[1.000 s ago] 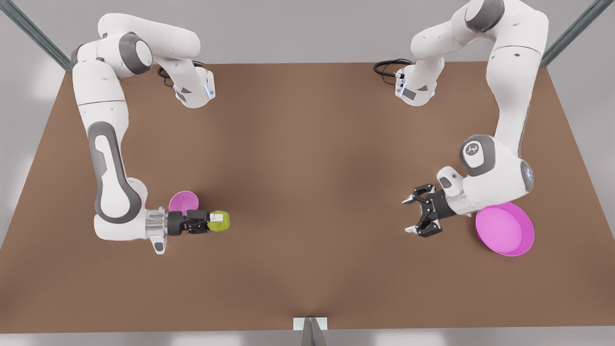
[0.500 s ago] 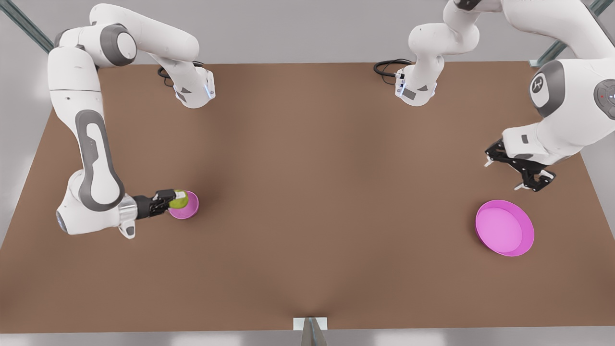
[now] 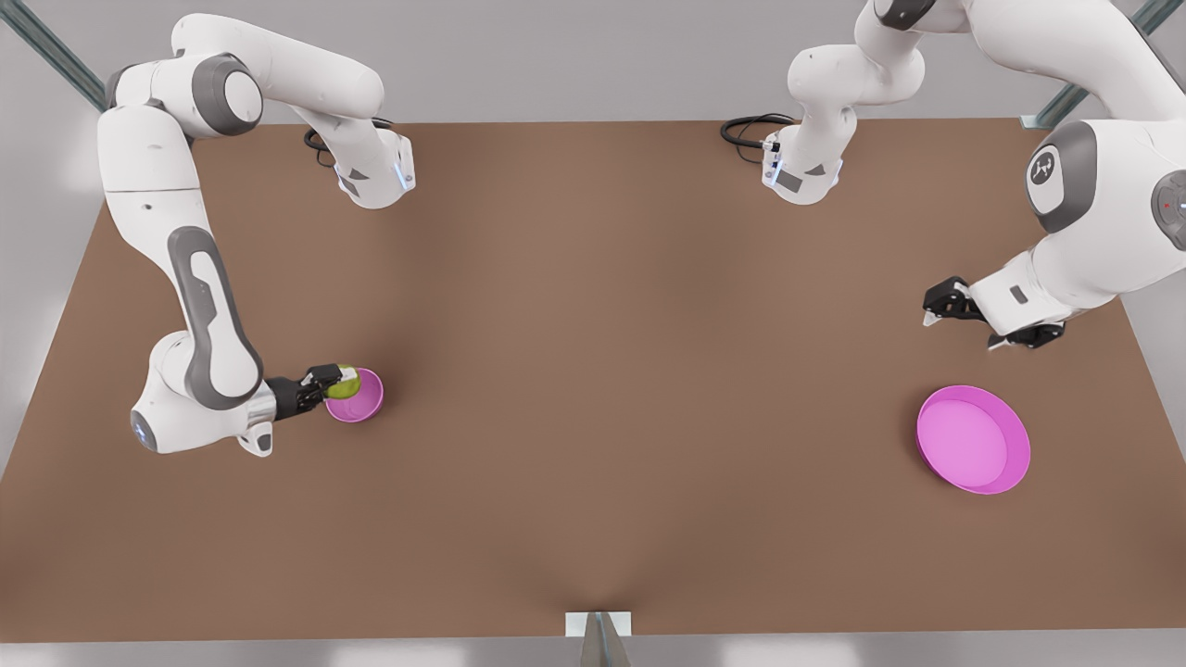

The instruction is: Use the left arm to pick up the apple from the plate, transfer it to the gripper of the right arm, and then use the right arm to place it into the bowl

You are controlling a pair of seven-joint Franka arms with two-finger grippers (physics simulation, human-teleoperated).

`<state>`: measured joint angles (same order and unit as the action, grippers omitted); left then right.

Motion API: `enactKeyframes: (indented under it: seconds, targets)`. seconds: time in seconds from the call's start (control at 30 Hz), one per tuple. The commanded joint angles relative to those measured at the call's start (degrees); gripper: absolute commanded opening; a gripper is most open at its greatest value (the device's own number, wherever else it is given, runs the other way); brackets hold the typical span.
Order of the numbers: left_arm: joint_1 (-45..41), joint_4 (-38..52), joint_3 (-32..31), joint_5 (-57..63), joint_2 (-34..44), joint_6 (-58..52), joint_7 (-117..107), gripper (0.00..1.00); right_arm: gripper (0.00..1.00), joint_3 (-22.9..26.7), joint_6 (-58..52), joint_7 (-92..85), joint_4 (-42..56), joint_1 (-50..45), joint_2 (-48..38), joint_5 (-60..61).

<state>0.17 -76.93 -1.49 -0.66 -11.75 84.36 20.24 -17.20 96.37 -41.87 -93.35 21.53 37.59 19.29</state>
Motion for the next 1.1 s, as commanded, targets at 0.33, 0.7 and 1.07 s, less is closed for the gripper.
enactKeyframes:
  seconds: [0.33,0.7,1.07]
  targets:
    - [0.09,0.03,-0.01,-0.22,0.07,-0.78,-19.1,1.0,0.88,0.07,4.18,-3.22,-0.87,0.36,0.38,-1.97]
    - [-0.17,3.02,-0.1,-0.83,-2.31,-0.16,-19.36,1.0,1.0,6.42,-7.78,24.36,22.81,-15.85,-21.03,-21.3]
    - [-0.35,3.63,-0.36,-0.83,-2.4,0.01,-19.36,1.0,1.0,12.46,-4.7,45.81,11.52,-17.57,-29.24,-20.95]
